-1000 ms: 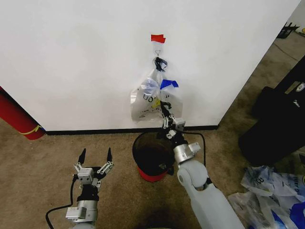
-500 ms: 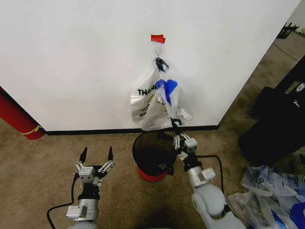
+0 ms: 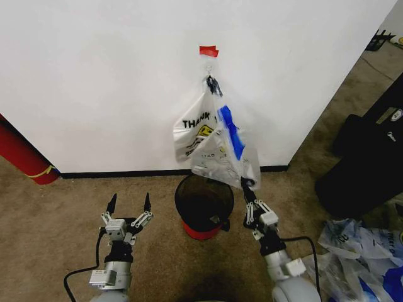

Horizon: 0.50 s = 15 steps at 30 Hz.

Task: Pick up the garbage bag from the wall and place it over the trash bin.

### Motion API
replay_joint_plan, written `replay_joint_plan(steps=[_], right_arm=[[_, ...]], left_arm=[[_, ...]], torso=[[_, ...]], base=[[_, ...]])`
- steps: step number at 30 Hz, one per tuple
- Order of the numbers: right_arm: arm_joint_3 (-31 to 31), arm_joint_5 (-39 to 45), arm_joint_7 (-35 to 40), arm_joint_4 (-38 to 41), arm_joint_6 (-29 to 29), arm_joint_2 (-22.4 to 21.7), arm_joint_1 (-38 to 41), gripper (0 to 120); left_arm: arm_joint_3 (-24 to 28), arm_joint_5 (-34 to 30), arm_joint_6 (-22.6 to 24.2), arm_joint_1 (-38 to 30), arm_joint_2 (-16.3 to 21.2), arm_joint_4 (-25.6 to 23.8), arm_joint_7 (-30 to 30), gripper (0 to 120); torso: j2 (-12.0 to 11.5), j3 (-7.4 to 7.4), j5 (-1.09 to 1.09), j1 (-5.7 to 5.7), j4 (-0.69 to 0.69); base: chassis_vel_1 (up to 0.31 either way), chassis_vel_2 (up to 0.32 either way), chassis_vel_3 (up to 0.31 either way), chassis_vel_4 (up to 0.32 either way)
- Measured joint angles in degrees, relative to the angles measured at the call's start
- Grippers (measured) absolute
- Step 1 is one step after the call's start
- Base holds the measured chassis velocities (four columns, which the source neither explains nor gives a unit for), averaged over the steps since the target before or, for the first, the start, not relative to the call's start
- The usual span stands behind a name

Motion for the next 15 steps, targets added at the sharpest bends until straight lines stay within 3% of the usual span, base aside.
replay_joint_plan(steps=[15], right_arm=[[1.06, -2.92, 0.69, -1.86, 5.25, 2.12, -5.45, 0]], left_arm=[[0.01, -0.62, -0.17, -0.74, 0.1, 0.89, 0.04, 100]], torso=[[0.0, 0.01, 0.0, 0.0, 0.0]], base=[[0.0, 0.0, 0.0, 0.0]])
